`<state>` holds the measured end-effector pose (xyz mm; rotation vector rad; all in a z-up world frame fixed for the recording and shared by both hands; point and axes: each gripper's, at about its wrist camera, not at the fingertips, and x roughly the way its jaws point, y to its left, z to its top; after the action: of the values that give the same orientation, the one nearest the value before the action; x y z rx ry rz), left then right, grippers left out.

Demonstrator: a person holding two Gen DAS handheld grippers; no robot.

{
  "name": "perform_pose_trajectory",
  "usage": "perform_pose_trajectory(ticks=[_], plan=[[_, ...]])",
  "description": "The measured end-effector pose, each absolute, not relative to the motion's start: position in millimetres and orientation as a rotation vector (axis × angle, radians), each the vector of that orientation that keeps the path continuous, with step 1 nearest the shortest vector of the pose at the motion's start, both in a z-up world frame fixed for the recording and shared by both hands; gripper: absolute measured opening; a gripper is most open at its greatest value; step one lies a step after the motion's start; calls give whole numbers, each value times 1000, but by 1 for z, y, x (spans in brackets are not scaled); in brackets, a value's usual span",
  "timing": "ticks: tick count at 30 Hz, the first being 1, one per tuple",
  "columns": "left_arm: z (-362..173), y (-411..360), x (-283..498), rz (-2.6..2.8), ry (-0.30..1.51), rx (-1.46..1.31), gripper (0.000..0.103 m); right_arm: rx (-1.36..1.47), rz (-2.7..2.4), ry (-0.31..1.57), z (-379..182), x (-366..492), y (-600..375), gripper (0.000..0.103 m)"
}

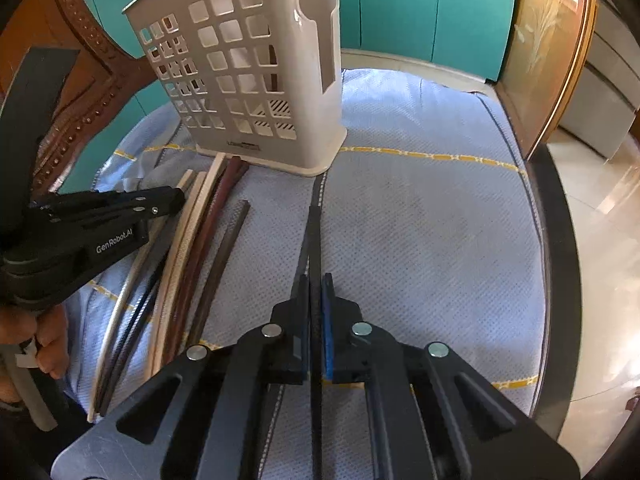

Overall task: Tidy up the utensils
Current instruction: 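Grasp a black chopstick with the right tool while the left tool grasps a pale chopstick, then lift both held chopsticks up over the white basket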

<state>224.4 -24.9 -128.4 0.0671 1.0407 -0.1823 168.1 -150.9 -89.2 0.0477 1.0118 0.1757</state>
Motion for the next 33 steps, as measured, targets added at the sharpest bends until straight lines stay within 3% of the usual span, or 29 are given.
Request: perform_pose_trajectory(ticks=[4,13,18,27,33], plan=[[-108,-13,211,-183,985,49,7,62,188,921,-65,155,-161,6],[-7,12,137,-193,653,51,7,178,312,589,35,88,-198,6],[37,27,114,-183,525,-20,7,203,342,499,64,66,-206,6],[132,35,118,-196,315,-106,7,212,313,308,143,91,-199,6],[156,37,135,-141,203,-232,7,232,263,147,174,111,-192,6]])
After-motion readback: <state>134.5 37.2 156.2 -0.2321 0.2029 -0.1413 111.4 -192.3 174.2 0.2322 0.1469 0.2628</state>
